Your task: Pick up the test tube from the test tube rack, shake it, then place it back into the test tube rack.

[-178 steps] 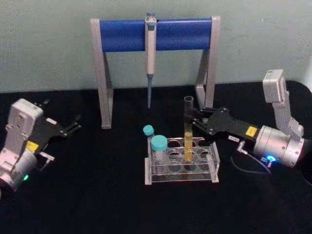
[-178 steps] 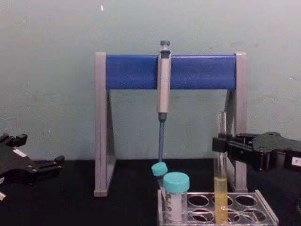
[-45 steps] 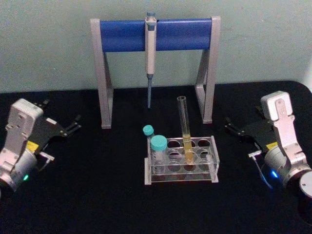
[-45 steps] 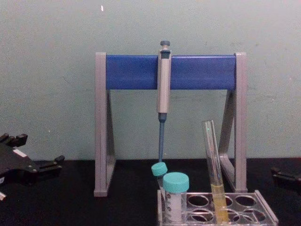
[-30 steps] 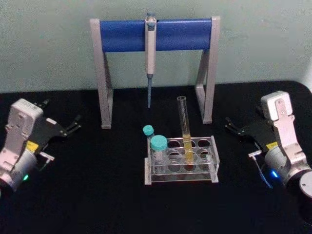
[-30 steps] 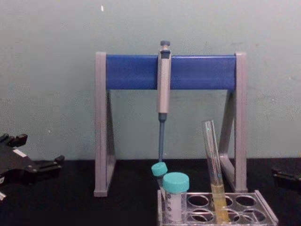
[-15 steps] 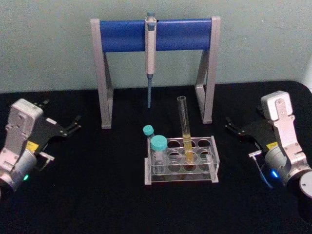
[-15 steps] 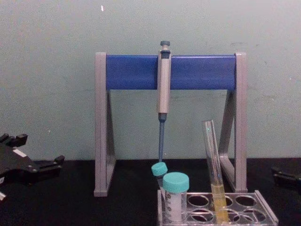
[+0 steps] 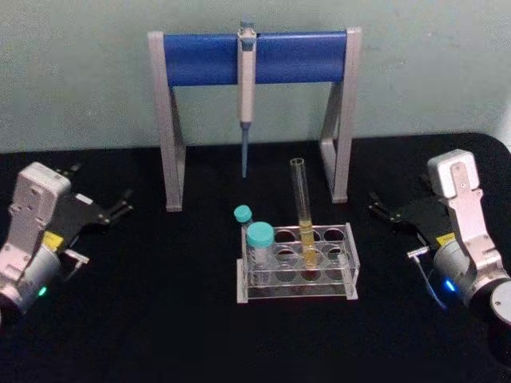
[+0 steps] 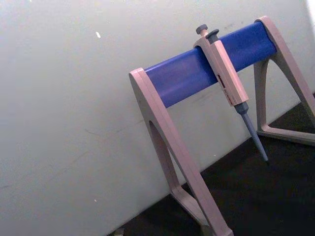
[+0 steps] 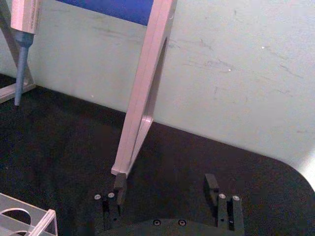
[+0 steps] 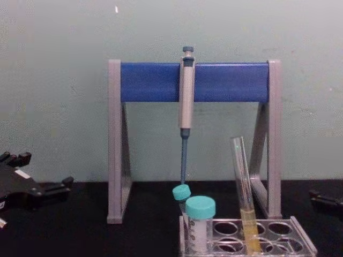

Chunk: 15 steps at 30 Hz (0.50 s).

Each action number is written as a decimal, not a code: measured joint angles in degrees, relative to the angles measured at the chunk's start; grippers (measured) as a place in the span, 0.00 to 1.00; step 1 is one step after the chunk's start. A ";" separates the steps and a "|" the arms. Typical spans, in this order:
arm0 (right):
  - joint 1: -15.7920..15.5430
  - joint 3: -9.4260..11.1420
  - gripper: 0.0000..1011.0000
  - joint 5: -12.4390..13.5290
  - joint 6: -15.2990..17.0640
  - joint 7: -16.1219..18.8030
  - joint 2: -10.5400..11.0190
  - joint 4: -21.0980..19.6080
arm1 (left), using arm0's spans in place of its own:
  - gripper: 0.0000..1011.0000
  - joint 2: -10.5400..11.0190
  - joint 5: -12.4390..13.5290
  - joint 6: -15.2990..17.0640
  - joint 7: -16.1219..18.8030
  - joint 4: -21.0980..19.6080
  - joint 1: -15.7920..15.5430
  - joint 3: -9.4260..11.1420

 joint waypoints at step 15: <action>0.00 0.00 0.99 0.00 0.00 0.00 0.00 0.00 | 0.99 0.00 0.00 0.00 0.00 0.00 0.00 0.00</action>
